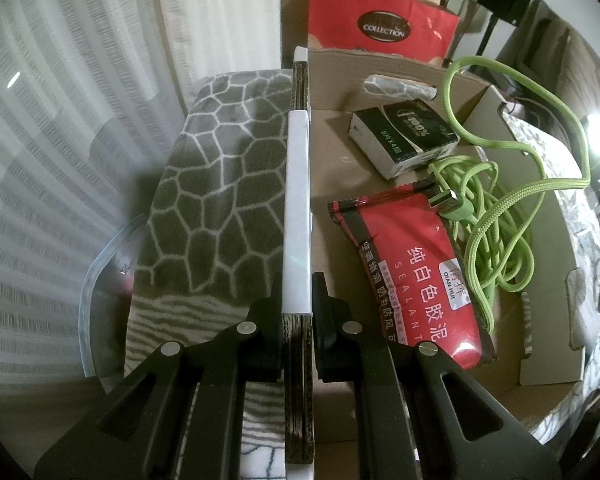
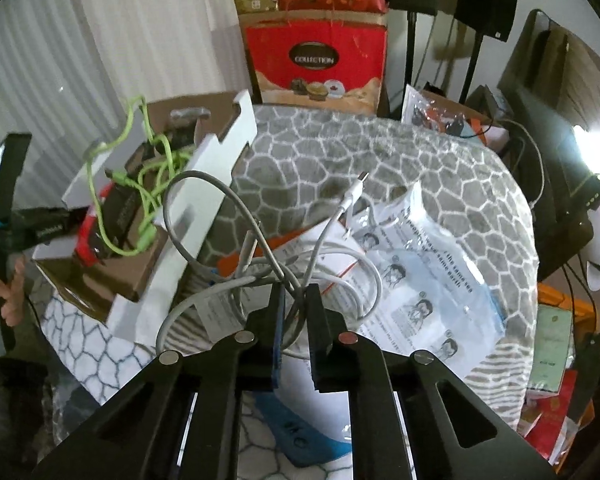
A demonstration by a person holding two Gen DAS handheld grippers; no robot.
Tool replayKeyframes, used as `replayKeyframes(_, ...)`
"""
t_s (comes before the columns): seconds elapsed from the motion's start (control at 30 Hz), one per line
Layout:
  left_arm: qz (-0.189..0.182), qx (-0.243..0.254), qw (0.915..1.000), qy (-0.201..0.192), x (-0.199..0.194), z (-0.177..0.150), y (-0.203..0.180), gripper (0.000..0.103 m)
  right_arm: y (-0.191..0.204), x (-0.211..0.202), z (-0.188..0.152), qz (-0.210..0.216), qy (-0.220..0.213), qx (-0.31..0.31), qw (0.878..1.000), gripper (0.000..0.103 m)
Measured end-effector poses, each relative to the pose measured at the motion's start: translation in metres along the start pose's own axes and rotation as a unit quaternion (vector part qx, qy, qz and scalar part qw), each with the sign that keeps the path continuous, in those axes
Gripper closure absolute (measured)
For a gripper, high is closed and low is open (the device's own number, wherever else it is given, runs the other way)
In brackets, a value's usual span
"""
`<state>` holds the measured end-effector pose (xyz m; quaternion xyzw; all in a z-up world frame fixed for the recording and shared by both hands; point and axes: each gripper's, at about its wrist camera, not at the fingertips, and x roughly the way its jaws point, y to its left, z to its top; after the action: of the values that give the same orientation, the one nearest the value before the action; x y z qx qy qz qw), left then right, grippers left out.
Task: Organize objects
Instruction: 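Carry the white cable into the box and open the right gripper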
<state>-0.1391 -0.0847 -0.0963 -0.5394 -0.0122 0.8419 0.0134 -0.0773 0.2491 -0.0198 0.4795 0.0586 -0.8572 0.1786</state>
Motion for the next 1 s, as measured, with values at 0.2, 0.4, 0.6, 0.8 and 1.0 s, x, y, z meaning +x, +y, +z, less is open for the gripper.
replayKeyframes(0.2, 0.000, 0.000, 1.0000, 0.000, 0.000, 0.000, 0.000, 0.093, 0.004, -0.021, 0.017, -0.005, -0.023, -0.005, 1.000, 0.094)
replayKeyframes(0.4, 0.000, 0.000, 1.0000, 0.000, 0.000, 0.000, -0.001, 0.093, 0.017, -0.047, 0.043, 0.002, -0.047, -0.022, 0.999, 0.094)
replayKeyframes(0.6, 0.001, 0.000, 1.0000, 0.000, 0.000, 0.000, 0.000, 0.093, 0.046, -0.055, 0.074, 0.015, -0.060, -0.043, 0.997, 0.094)
replayKeyframes(0.8, 0.000, 0.000, 1.0000, 0.000, 0.000, 0.000, 0.000, 0.093, 0.088, -0.043, 0.103, 0.027, -0.060, -0.076, 0.995, 0.094)
replayKeyframes(1.0, -0.002, 0.000, 1.0000, 0.000, 0.000, -0.001, 0.001, 0.093, 0.119, -0.021, 0.119, 0.039, -0.049, -0.087, 0.994, 0.094)
